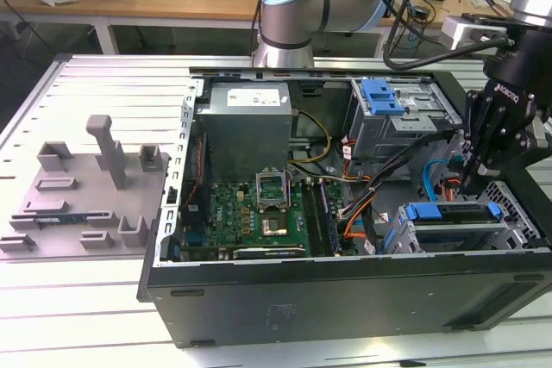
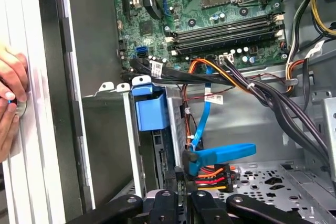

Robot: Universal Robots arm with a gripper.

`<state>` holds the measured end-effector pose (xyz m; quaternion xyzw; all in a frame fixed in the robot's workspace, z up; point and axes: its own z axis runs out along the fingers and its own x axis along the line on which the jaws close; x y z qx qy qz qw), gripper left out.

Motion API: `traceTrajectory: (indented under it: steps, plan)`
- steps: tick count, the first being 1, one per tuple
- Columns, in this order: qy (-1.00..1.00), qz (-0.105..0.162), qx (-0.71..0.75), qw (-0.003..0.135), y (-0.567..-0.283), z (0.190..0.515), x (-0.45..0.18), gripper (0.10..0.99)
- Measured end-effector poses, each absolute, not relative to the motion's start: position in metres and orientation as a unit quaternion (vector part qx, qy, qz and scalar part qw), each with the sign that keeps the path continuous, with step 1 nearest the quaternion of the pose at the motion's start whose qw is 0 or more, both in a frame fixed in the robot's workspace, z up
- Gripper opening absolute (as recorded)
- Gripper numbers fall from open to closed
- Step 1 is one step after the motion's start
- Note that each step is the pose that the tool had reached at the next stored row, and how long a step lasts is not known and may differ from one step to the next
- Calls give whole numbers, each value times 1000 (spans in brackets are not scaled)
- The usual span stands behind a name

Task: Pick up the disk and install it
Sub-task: 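Insert the first disk wire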

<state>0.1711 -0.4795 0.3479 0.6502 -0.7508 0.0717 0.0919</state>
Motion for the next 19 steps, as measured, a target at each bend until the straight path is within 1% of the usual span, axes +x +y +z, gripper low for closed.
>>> traceTrajectory:
  steps: [19]
  plan:
    - [-739, 53, 668, 73, -497, 351, 171, 165]
